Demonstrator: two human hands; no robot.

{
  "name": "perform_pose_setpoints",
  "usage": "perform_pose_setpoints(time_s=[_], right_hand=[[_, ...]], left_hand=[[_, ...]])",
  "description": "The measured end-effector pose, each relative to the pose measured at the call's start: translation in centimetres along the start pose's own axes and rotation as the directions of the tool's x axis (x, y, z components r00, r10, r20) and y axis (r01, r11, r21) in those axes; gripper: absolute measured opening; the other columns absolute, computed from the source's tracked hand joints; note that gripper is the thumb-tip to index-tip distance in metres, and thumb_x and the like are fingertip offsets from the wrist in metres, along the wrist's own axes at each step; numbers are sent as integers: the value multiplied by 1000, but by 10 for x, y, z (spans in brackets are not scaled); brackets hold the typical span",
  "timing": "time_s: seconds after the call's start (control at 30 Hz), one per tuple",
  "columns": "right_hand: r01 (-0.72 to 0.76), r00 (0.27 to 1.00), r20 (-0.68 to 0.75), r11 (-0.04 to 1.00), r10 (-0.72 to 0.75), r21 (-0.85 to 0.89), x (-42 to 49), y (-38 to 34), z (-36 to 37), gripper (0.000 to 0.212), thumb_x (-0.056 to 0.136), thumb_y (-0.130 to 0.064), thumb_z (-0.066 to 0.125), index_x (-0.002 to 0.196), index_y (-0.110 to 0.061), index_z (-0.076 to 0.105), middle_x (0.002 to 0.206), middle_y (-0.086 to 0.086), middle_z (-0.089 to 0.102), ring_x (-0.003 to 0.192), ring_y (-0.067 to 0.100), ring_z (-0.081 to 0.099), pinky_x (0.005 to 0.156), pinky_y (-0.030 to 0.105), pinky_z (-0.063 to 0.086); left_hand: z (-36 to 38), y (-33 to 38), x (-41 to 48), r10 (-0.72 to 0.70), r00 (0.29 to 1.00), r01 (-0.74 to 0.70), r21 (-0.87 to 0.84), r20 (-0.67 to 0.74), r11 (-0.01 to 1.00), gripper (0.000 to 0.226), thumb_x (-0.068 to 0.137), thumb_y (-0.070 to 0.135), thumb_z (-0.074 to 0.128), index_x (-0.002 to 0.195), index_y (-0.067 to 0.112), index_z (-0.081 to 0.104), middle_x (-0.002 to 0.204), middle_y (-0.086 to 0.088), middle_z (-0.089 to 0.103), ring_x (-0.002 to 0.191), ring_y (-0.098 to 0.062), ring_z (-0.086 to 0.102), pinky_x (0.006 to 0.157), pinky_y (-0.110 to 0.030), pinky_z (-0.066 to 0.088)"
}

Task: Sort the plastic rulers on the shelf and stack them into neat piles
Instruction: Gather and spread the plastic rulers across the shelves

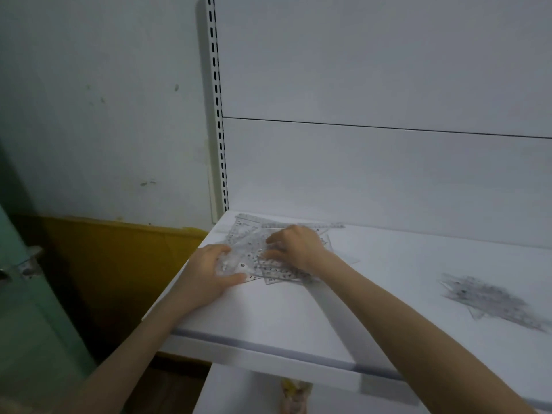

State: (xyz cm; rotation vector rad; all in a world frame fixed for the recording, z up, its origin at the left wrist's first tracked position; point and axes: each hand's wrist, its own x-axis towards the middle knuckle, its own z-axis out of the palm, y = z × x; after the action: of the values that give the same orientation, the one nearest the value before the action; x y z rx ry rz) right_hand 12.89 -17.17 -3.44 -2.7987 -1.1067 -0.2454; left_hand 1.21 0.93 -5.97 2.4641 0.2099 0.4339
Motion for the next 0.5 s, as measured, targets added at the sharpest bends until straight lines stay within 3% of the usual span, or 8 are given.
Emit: perform_pose_setpoints(time_s=[0.13,0.2,0.3,0.37,0.5], right_hand=[[14,998,-55,998,-11,55,-6,5,-4,41,92,-30,60,130,-17,56,119,7,66,112,27,58,94,34,42],[-17,998,-56,983,27,182,-8,8,-1,43,89,-22,64,130,-13,55,119,6,65,111,25,57,93,34,43],[-57,993,-74,930,90,363,-7,14,-1,28,88,-10,63,116,-9,66,109,10,66,101,21,58,86,28,44],[-75,988,-82,879,128,470,-7,16,-5,17,88,-12,66,103,-8,73,102,10,70,88,14,59,80,24,44],[-80,976,-97,741,193,667,-15,22,-15,11,88,-21,68,94,-16,75,83,6,72,74,21,65,76,38,55]], left_hand=[[-9,3,1,3,999,-8,-120,-35,993,64,67,30,84,124,12,59,117,-1,62,108,-18,55,82,-24,40],[-12,2,1,18,997,-29,-148,-73,989,64,66,27,85,123,13,60,98,4,65,90,-14,59,71,-19,41],[-15,3,-3,28,995,-43,-164,-95,986,66,66,27,85,126,19,58,82,7,61,62,-9,52,62,-22,42],[-17,3,-4,32,994,-44,-108,-104,993,67,68,31,83,129,23,55,80,5,60,57,-7,44,59,-24,38],[-20,6,-6,20,994,-24,-37,-109,999,73,70,33,82,133,19,49,82,2,58,69,-13,47,63,-28,38]])
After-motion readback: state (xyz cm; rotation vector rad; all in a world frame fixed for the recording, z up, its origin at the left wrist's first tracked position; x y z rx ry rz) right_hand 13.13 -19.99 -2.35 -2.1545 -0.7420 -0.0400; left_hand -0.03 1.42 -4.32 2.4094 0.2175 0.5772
